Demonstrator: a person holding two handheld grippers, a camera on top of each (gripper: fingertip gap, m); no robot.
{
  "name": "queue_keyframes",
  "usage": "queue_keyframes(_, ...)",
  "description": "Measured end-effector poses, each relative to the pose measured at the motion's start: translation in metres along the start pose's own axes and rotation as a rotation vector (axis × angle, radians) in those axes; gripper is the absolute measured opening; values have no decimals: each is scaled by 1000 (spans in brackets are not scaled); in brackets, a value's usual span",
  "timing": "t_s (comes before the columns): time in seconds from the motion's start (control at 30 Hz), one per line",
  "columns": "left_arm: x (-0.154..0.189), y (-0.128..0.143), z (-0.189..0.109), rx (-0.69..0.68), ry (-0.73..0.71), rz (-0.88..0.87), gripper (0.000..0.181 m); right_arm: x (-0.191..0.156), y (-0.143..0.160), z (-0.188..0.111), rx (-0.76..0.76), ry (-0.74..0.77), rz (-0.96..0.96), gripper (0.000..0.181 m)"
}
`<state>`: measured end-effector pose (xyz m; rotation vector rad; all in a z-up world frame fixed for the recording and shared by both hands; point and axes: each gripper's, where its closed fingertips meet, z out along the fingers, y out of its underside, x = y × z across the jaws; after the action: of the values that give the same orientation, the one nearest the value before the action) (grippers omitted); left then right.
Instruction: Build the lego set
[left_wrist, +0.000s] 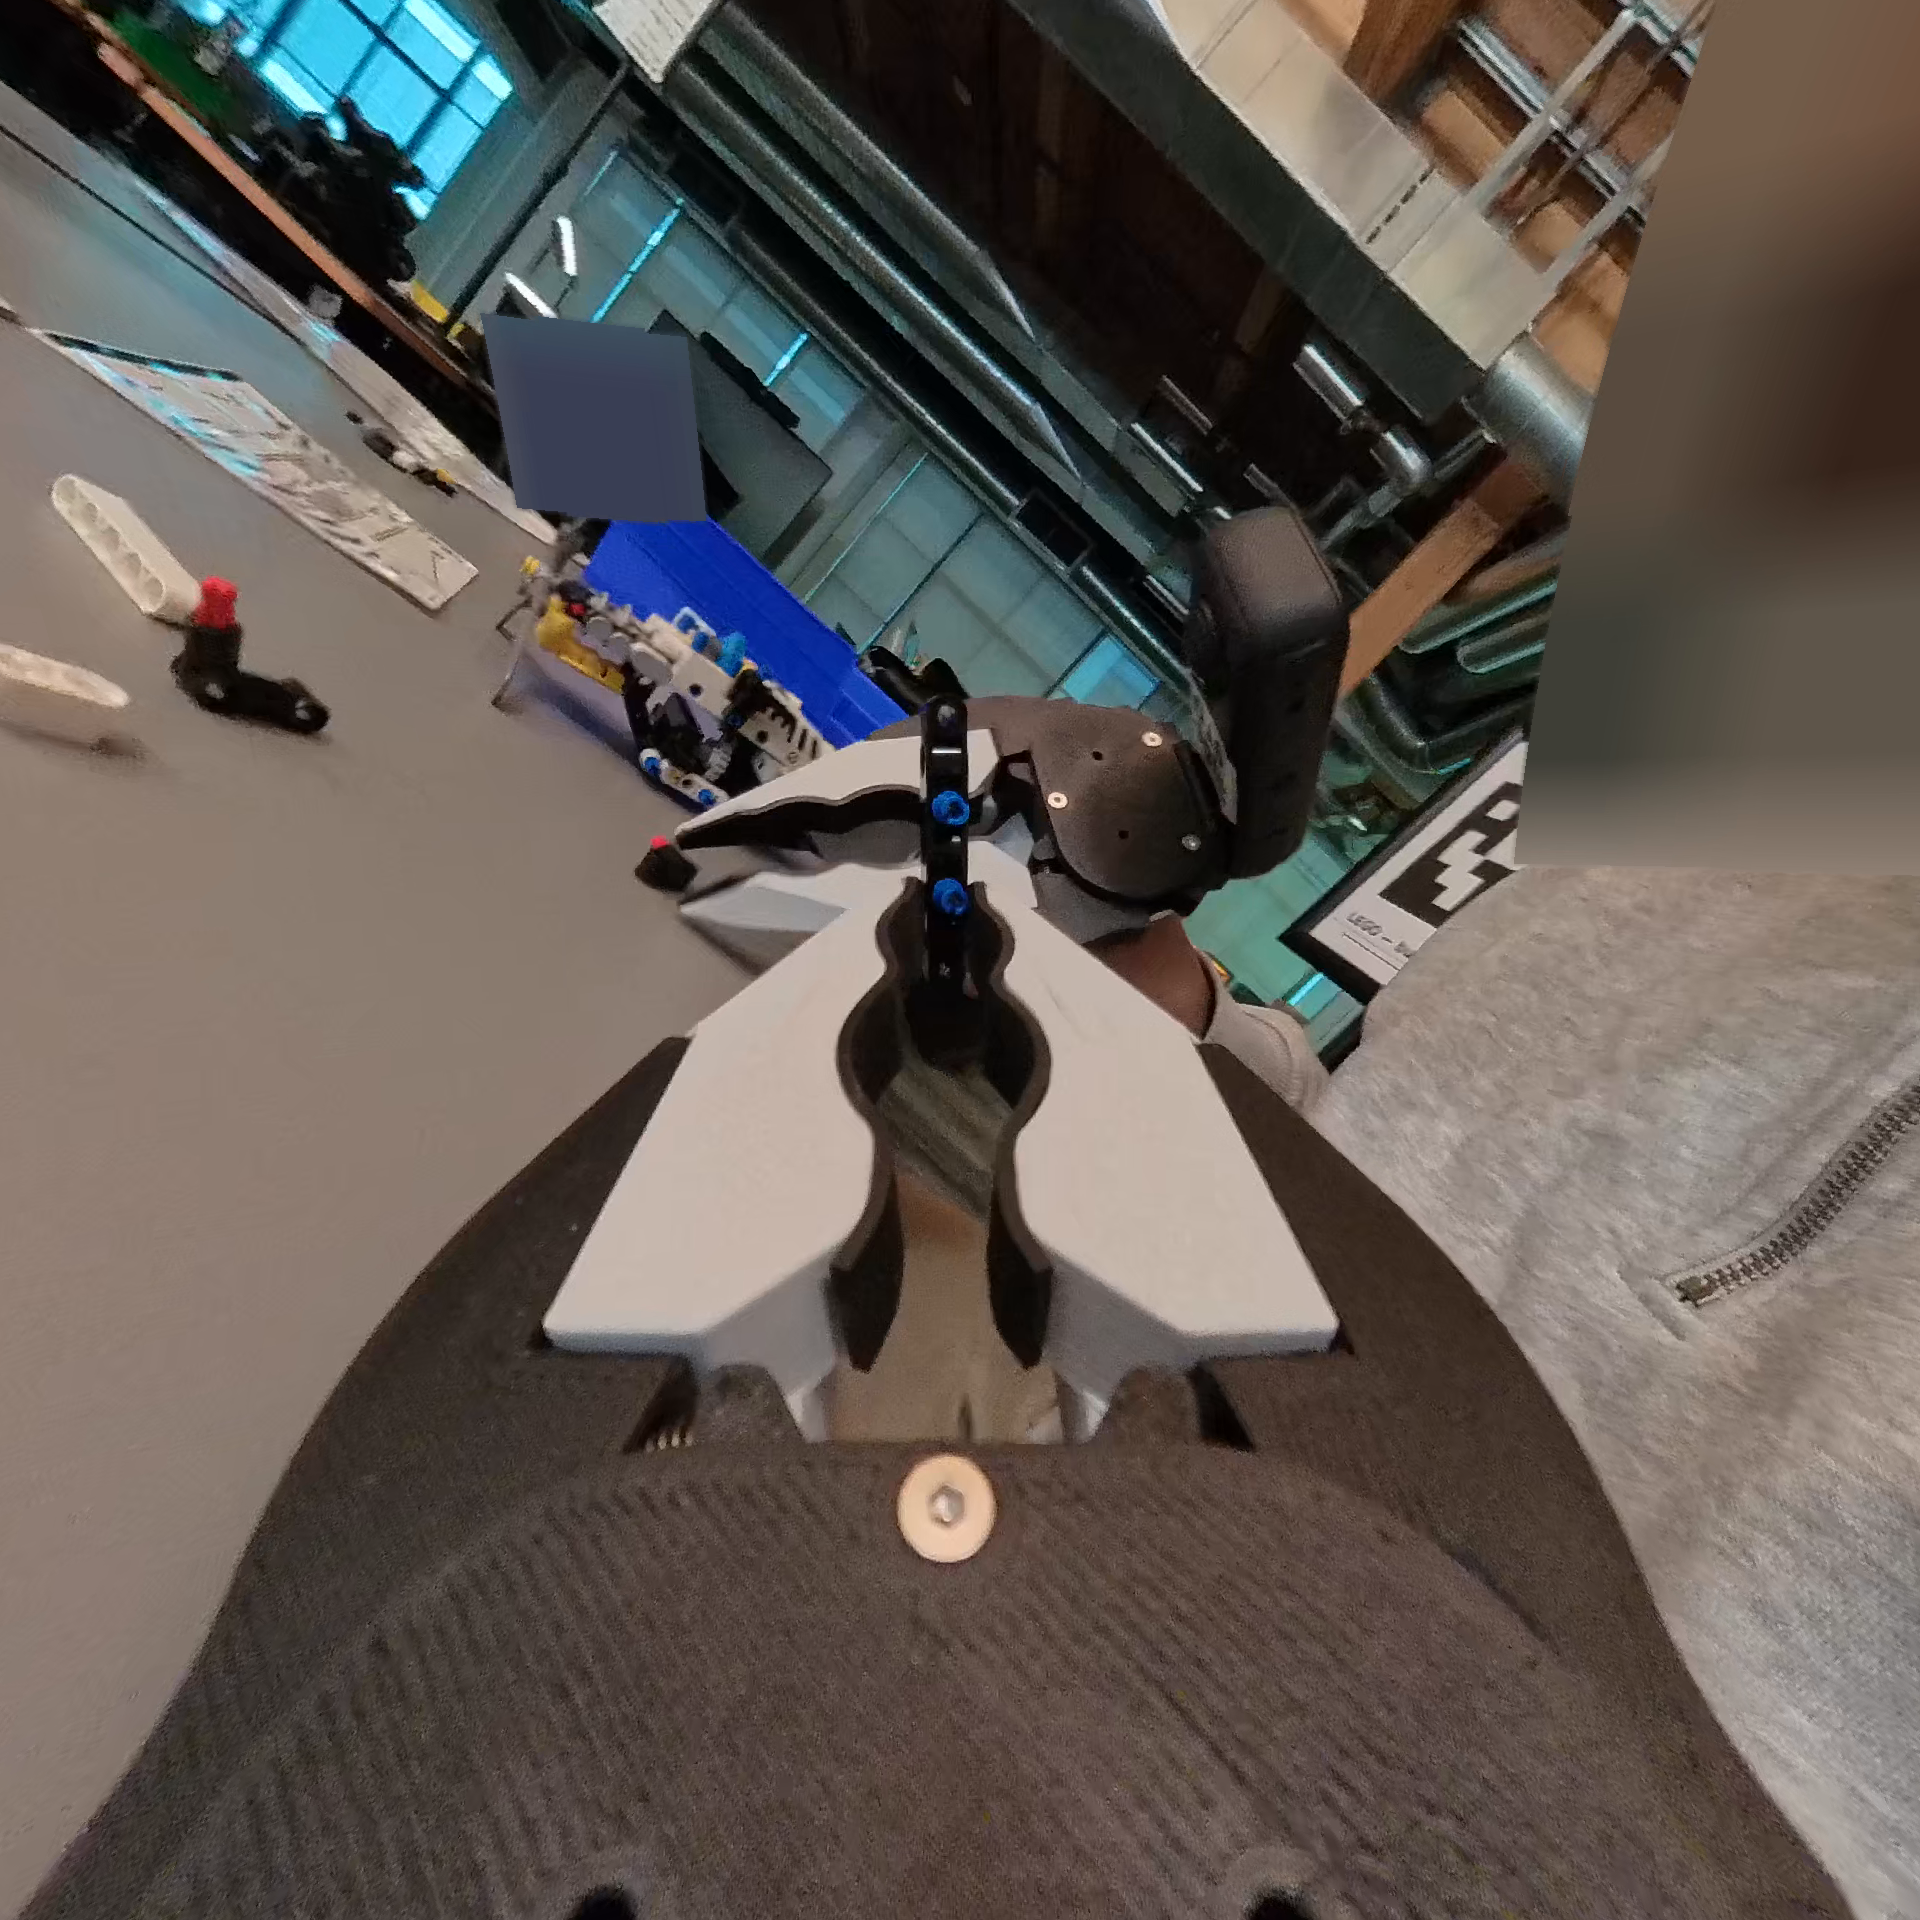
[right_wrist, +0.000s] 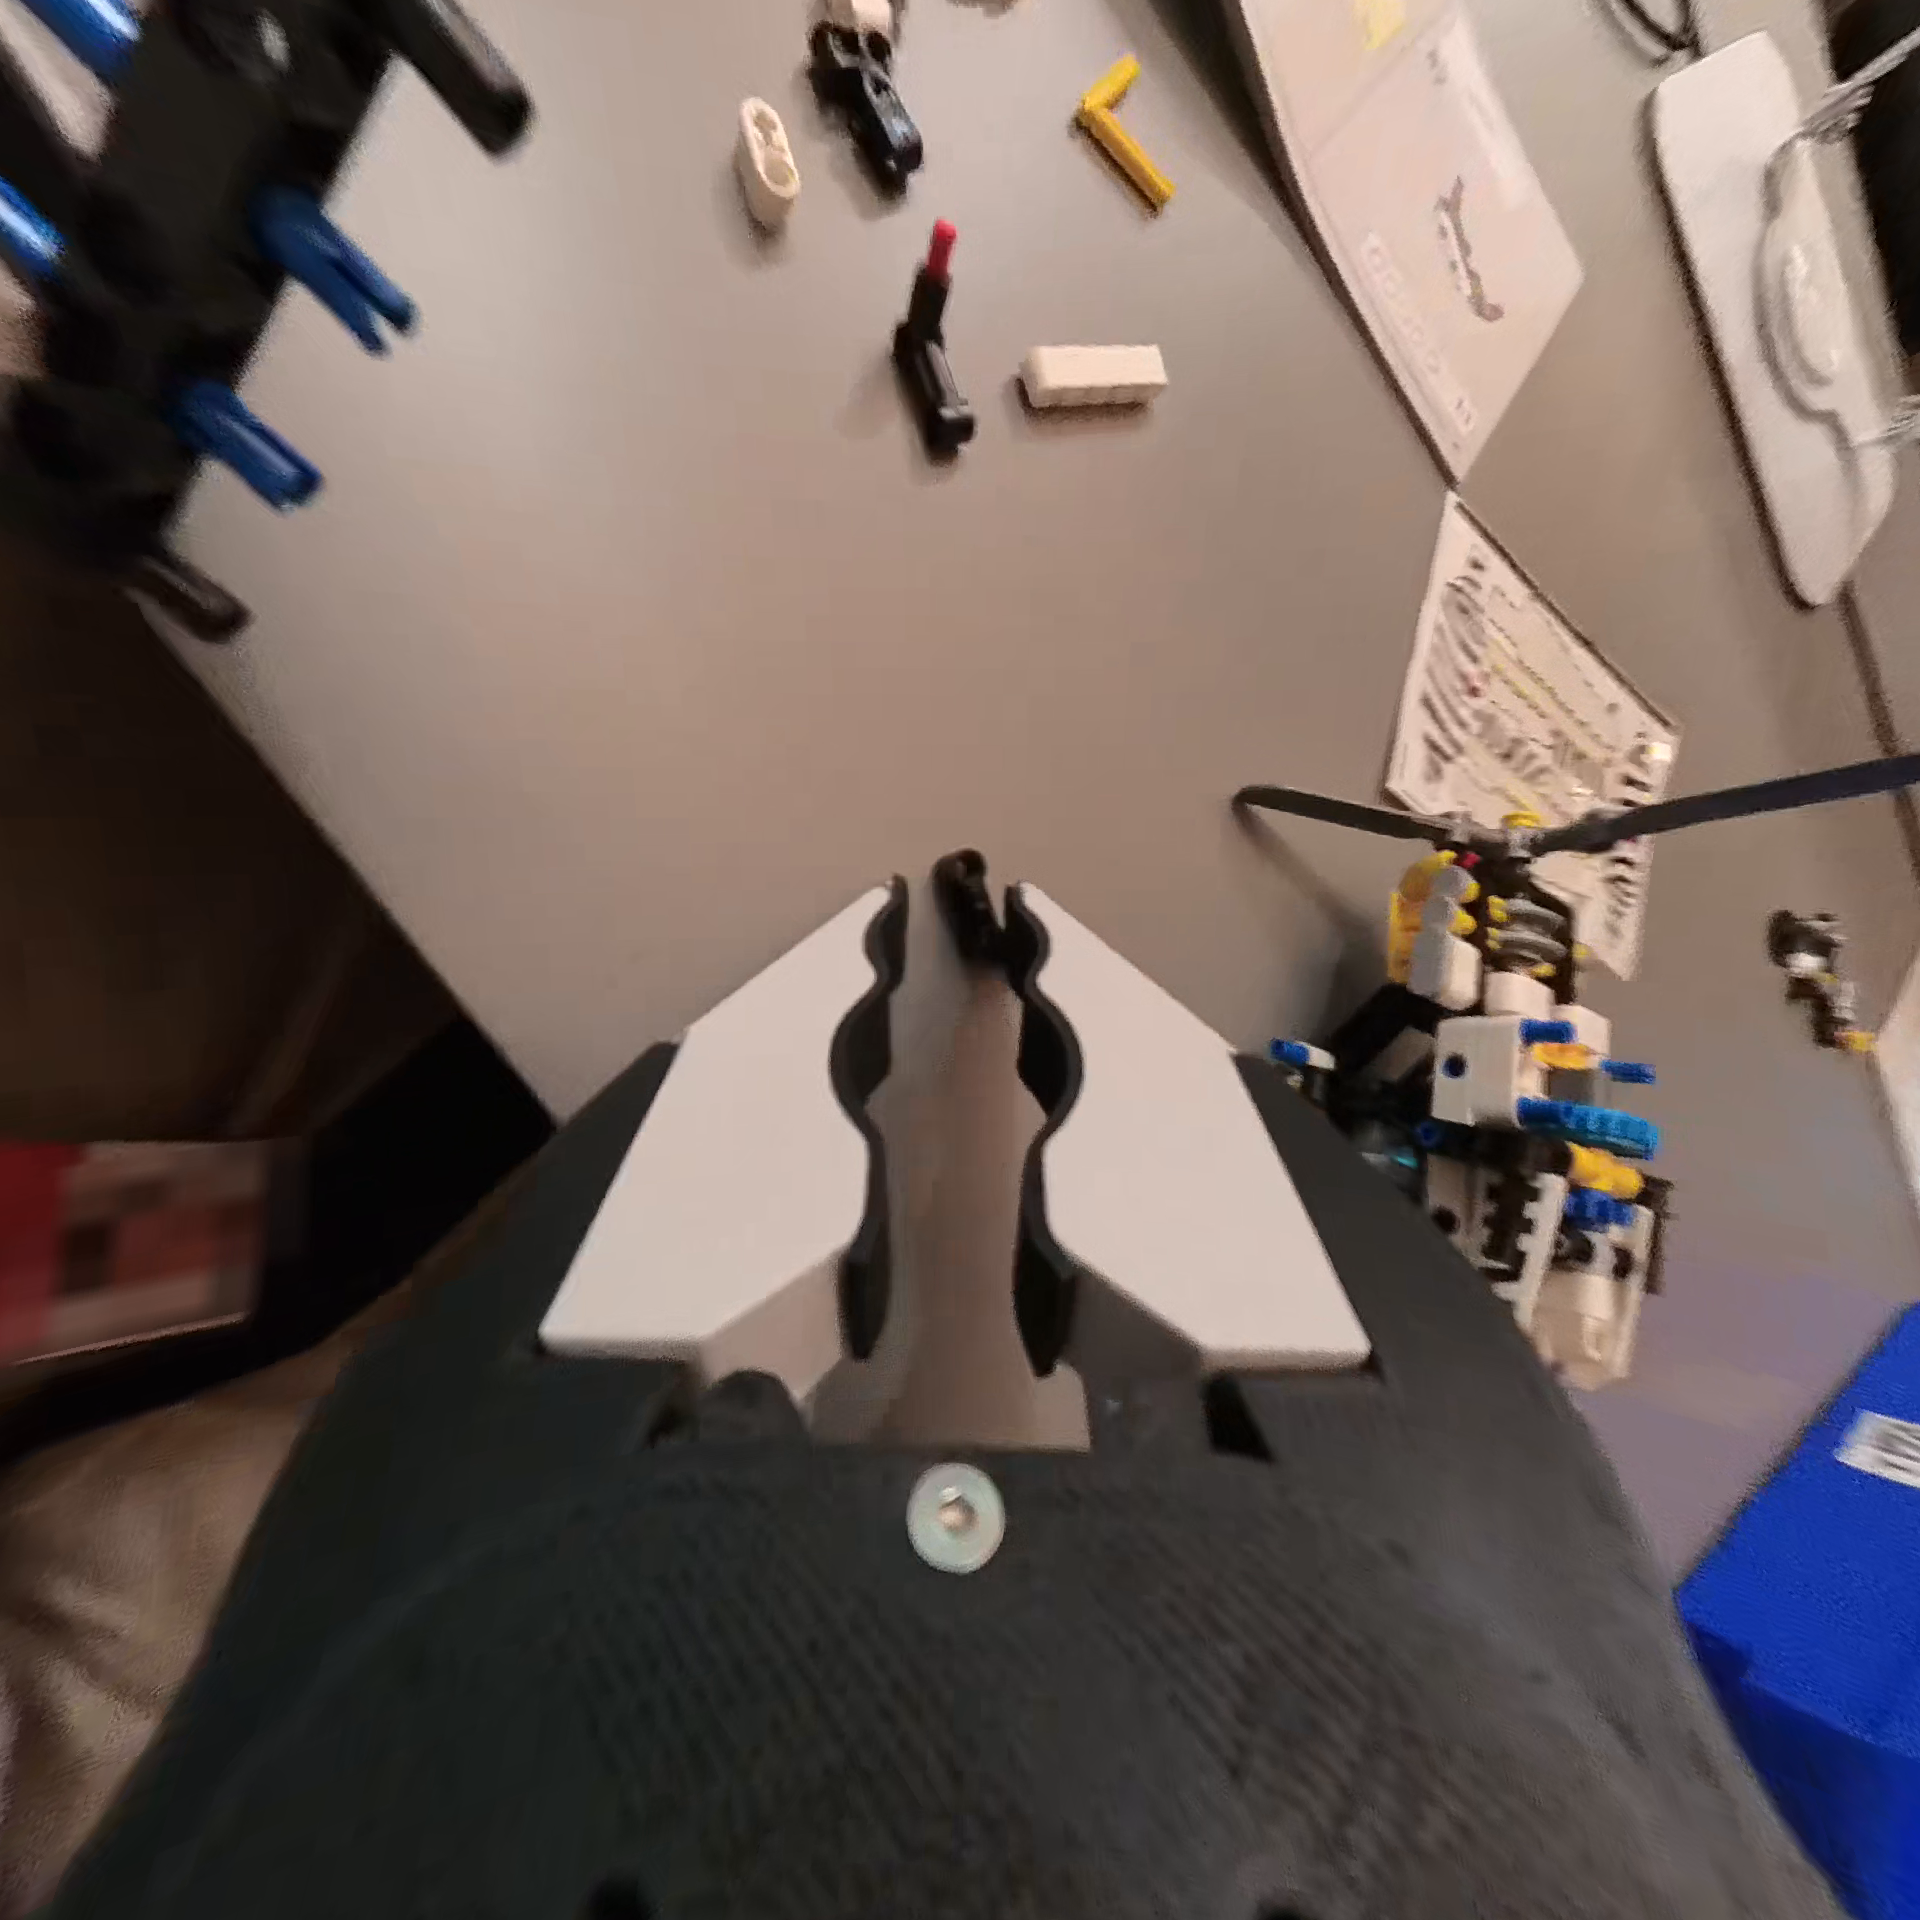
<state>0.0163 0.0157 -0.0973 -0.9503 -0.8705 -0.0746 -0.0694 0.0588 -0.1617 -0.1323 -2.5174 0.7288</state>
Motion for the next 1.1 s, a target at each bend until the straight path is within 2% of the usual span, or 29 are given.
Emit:
queue_keyframes(0.07, 2, -1, 0, 1, 12, -11, 4, -9, -6, -5, 27, -94, 76, 30)
queue_keyframes(0.13, 4, -3, -1, 9, 15, -8, 4, -9, -7, -12, 45, -140, 136, 33)
queue_keyframes(0.3, 17, -3, -8, 15, 32, 2, 4, 15, 9, -13, 61, -107, 241, 36)
queue_keyframes(0.4, 19, -4, -11, 25, 27, 9, 4, 14, 19, -2, 29, -181, 366, 56)
queue_keyframes(0.47, 19, -5, -12, 21, 18, 23, 4, 7, 14, 3, 72, -282, 459, 68)
queue_keyframes(0.53, 18, -4, -12, 12, 8, 35, 4, 1, 2, 0, 154, -379, 533, 62)
queue_keyframes(0.63, 16, -3, -12, 11, 6, 28, 4, -21, -9, -13, 196, -543, 603, 57)
queue_keyframes(0.8, 12, -5, -14, 31, 6, -15, 4, -55, -19, -36, 270, -657, 590, 52)
queue_keyframes(0.9, 9, -4, -13, 36, 4, -39, 4, -61, -20, -40, 288, -648, 570, 50)
queue_keyframes(1.0, 7, -2, -12, 28, -4, -41, 4, -52, -20, -42, 307, -579, 561, 48)
queue_keyframes(1.1, 7, -1, -13, 44, -7, -59, 4, -45, -31, -54, 379, -579, 586, 46)
